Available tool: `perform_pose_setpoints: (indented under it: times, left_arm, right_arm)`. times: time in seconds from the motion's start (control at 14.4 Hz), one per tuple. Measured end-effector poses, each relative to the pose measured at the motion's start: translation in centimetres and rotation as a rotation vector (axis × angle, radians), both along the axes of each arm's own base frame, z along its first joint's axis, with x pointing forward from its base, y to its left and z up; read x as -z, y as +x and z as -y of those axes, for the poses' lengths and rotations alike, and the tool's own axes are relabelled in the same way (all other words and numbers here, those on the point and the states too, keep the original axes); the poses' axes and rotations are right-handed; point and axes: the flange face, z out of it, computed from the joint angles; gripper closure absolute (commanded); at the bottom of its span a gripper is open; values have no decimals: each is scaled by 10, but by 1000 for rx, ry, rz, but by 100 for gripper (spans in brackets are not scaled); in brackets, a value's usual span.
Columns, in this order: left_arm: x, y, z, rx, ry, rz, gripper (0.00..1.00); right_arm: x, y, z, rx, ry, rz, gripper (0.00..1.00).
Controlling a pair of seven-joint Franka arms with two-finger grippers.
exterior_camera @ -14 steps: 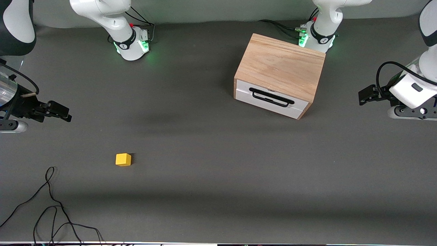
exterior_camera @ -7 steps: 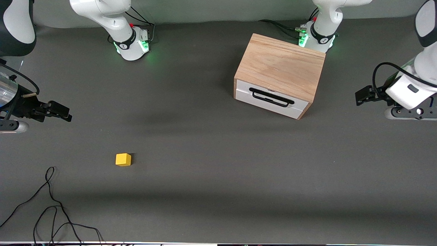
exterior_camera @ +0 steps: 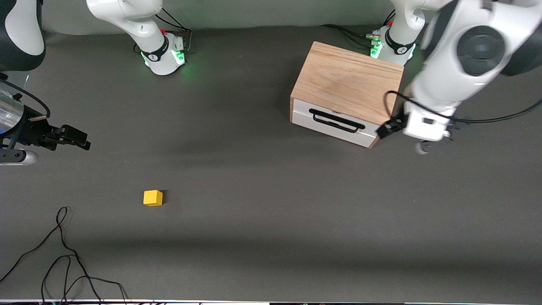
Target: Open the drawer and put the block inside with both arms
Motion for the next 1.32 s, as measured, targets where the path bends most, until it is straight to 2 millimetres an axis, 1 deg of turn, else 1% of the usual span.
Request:
perform_pose_setpoints:
  times: [0.21,0.35,0.42,0.49,0.55,0.62,0.83,0.9,1.11,1.18,1.32]
  left_arm:
    - [11,-14,57,-155,28,5,0]
    - [26,-29,103,-251,58,3,0]
    - [34,-36,121,-308,75,2,0]
    - [42,-39,134,-372,90,3,0]
    - [48,-39,141,-428,102,3,0]
    - [53,-37,143,-462,110,1,0]
    - [70,-27,136,-502,136,-16,0]
    - [81,-24,134,-509,148,-27,0]
    - [124,-11,128,-543,161,-59,0]
    - [139,-9,125,-549,164,-66,0]
    - [165,-11,121,-554,175,-79,0]
  right_arm:
    - [5,2,0,0,0,-8,0]
    - [8,3,-1,-1,-1,-14,0]
    - [9,3,-1,-2,-1,-15,0]
    - [10,4,-4,-5,-1,-18,0]
    - [13,5,-7,-11,-1,-23,0]
    - [17,6,-10,-16,-2,-29,0]
    - [31,12,-13,-20,-4,-52,0]
    - [37,14,-13,-20,-5,-62,0]
    - [60,26,-14,-19,-9,-65,0]
    - [67,31,-14,-19,-11,-62,0]
    - [75,37,-15,-19,-13,-60,0]
